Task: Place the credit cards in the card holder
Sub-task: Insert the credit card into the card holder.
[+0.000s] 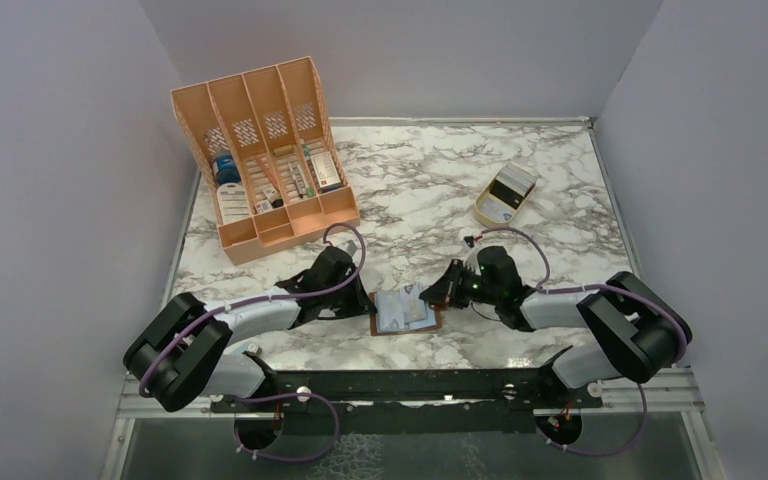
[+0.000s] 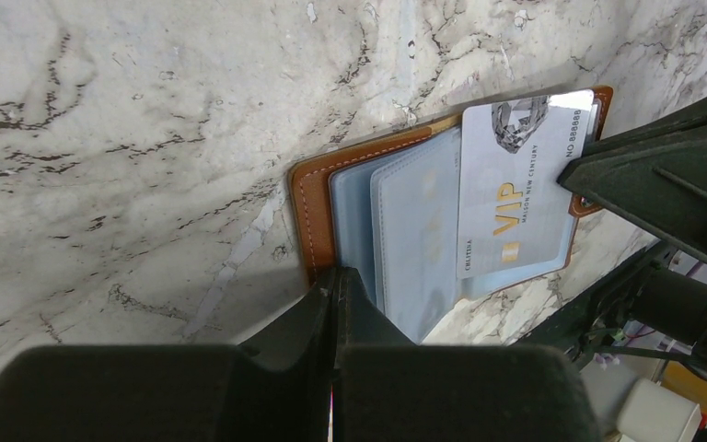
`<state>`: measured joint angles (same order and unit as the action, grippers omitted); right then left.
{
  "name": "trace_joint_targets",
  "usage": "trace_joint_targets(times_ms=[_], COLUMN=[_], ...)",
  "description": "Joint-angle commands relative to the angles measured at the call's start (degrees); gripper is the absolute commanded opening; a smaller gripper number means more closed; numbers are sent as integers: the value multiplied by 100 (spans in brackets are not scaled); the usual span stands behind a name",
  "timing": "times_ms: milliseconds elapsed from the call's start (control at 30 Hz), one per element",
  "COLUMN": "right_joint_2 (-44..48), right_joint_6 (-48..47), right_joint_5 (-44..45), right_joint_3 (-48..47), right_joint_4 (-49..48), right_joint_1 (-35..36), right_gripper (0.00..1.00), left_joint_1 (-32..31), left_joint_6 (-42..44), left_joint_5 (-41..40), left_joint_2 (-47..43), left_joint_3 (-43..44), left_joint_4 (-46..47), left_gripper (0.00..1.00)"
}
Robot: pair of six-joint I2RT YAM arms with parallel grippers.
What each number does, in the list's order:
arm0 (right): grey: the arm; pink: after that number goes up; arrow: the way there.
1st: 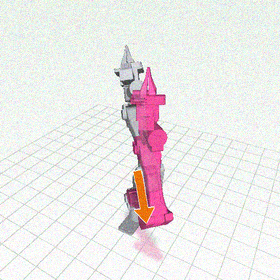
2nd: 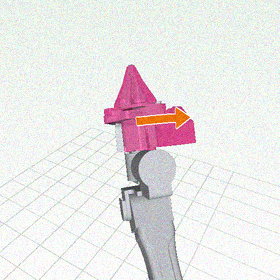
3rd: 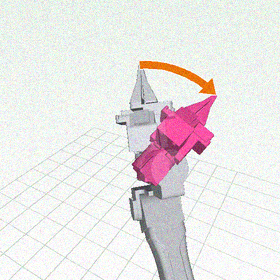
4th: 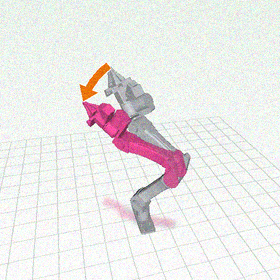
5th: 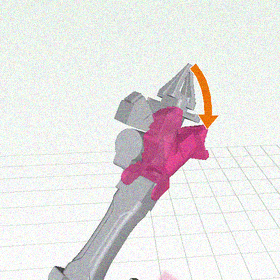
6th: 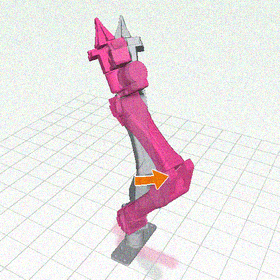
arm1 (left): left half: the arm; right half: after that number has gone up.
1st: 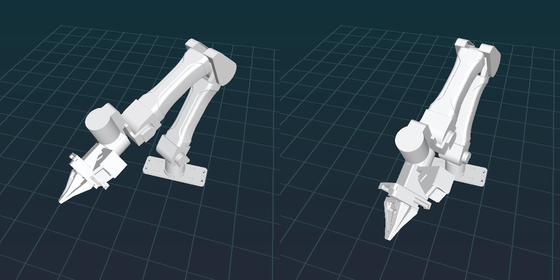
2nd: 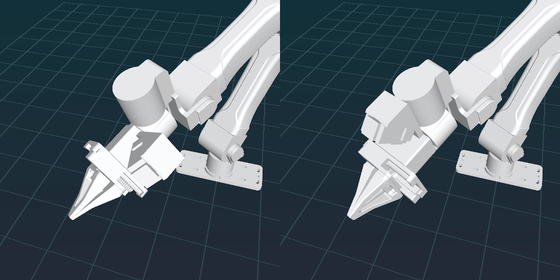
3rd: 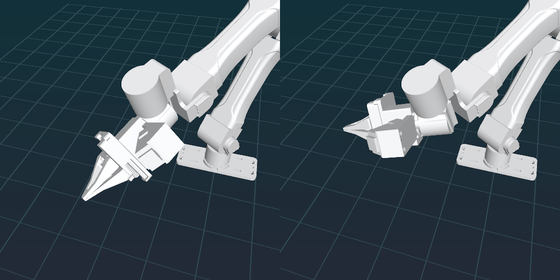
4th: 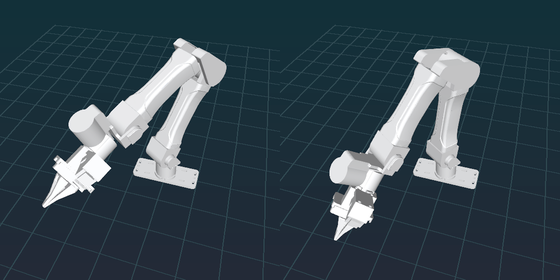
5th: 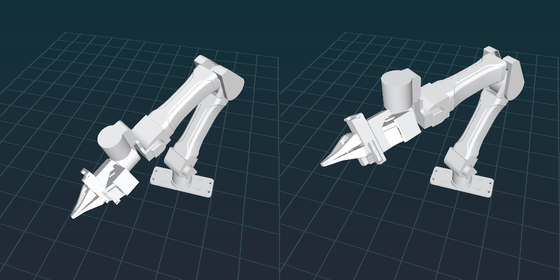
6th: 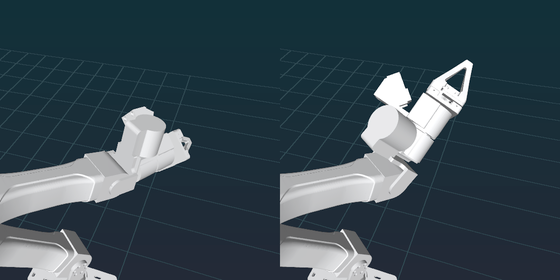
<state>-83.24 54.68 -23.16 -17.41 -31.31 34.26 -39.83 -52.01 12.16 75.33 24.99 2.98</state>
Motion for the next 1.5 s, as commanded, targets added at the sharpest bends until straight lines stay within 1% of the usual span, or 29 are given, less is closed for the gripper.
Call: trace_joint_targets(times_ms=[0,33,67,200,300,333,400,533,800,1100,1233,1467], right_joint_2=[283,378,467,605,477,409,287,22,-205,189,394,582], right_joint_6=[-19,-40,-45,-4,71,94,148,159,47,95,174,376], right_joint_5=[70,120,164,280,250,216,130,126,259,806,1100,1505], right_joint_3=[-187,-218,-222,-130,-37,-33,-27,-13,117,396,434,549], right_joint_4=[275,366,420,356,120,38,-143,-334,-479,-280,5,210], right_joint_1=[63,63,63,62,63,63,68,80,187,450,607,809], right_gripper=[1,1,1,1,1,1,1,1,1,1,1,1], left_joint_1=[-33,-33,-33,-42,-51,-51,-58,-60,-68,-68,-77,-77], left_joint_6=[6,-6,-28,-240,-300,-301,-314,-312,-345,-417,-467,-503], left_joint_5=[-34,-50,-55,-37,-32,-23,2,23,102,89,76,47], left_joint_2=[-27,-46,-83,-348,-502,-524,-529,-485,-332,-142,-106,-165], left_joint_3=[35,56,61,-35,-69,-78,-89,-172,-249,-376,-419,-466], left_joint_4=[-323,-394,-445,-476,-490,-505,-503,-390,-187,-58,-48,-71], left_gripper=[0,0,2,17,23,27,29,29,16,8,7,6])
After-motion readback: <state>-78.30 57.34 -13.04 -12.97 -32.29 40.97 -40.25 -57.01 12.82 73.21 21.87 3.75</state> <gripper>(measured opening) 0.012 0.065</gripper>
